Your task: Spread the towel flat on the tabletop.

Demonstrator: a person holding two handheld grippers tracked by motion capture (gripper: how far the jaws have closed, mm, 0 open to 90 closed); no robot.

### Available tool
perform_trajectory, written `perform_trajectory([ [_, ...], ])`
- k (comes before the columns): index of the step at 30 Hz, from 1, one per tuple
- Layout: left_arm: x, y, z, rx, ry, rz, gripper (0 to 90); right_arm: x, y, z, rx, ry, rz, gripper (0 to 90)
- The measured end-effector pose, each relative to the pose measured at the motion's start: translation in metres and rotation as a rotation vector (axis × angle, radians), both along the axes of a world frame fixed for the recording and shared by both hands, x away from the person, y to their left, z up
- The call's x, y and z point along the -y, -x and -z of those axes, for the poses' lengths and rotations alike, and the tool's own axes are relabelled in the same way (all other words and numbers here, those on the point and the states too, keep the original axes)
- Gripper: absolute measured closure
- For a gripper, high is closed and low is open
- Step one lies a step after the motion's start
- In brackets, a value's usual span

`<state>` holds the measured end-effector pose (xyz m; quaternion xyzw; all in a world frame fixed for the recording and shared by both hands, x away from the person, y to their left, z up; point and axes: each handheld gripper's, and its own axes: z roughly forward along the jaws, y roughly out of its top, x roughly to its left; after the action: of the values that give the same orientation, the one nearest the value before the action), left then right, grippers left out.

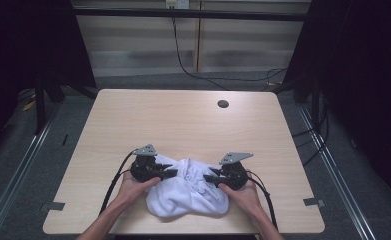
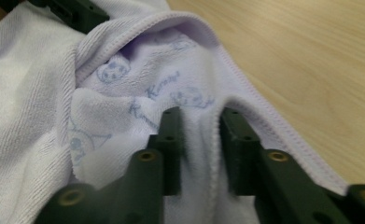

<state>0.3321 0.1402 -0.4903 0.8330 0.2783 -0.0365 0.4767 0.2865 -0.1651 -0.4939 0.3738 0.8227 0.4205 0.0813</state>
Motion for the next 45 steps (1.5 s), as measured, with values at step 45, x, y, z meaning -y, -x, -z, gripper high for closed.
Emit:
perform_trajectory([
  [45,-0.118,-0.053,-0.211,0.446,0.288,-0.429,81.5,0.074,-0.093,-0.238,0.435,-0.145,0.325,82.6],
])
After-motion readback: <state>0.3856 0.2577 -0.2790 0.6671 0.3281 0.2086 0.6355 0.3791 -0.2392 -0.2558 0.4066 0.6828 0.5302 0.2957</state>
